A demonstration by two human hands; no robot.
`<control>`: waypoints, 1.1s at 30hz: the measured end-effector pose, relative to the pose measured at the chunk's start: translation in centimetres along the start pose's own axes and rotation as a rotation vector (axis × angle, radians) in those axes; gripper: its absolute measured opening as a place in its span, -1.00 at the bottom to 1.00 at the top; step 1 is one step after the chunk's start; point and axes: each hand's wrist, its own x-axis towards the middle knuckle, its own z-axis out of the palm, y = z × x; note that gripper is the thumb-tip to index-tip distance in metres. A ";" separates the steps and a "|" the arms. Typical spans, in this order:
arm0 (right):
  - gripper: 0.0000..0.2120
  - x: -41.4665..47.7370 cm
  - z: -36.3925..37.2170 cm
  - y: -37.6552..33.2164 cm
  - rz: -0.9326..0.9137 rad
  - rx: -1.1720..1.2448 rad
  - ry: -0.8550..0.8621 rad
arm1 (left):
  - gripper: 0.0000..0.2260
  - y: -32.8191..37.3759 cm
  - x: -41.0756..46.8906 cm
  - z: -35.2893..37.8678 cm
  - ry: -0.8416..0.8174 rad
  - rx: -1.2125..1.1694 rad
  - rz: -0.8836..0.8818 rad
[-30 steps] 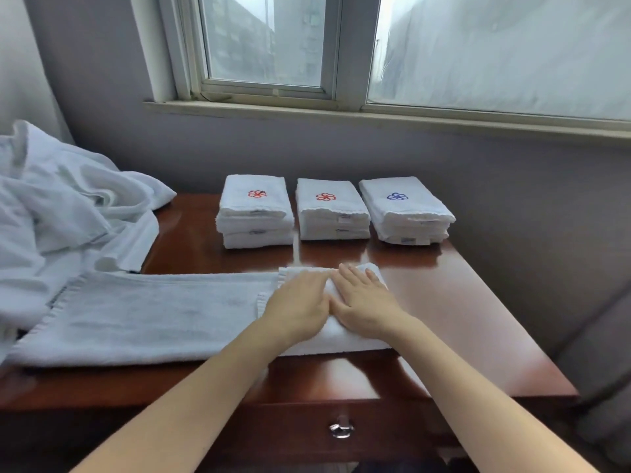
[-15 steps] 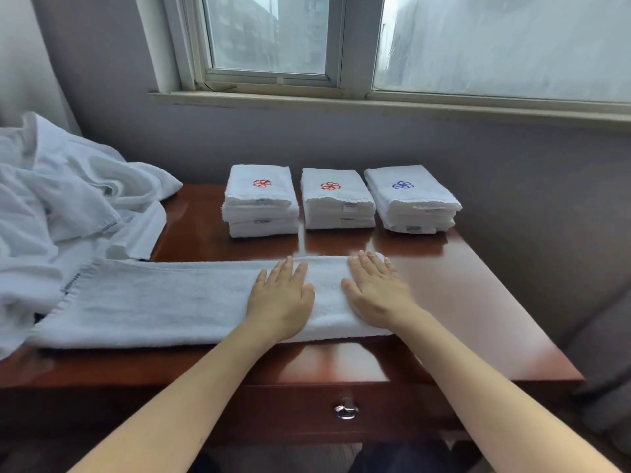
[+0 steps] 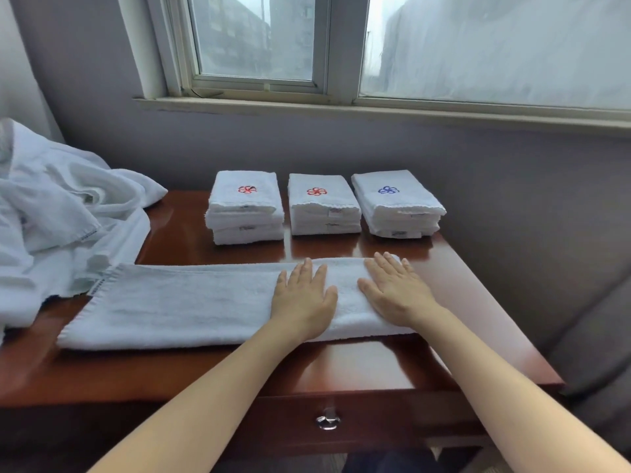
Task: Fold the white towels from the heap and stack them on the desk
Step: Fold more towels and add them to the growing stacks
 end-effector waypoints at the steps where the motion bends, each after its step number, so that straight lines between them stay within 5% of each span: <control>1: -0.39 0.0 -0.2 0.8 0.007 -0.003 -0.002 | -0.47 0.7 0.4 0.2 -0.003 0.000 0.006; 9: -0.36 0.5 -1.2 3.9 0.032 -0.001 -0.007 | -0.46 2.8 2.4 0.4 -0.030 0.025 0.086; 18: -0.36 0.2 -1.7 0.8 0.091 -0.076 -0.034 | -0.43 -7.7 -0.8 -2.0 0.007 0.161 0.029; 27: -0.48 1.5 0.6 -16.3 -0.367 0.092 -0.007 | -0.42 -16.9 -3.8 -5.0 0.050 0.186 -0.239; 33: -0.48 3.1 2.8 -22.5 -0.480 0.149 -0.003 | -0.42 -21.6 -6.9 -5.7 0.121 0.132 -0.394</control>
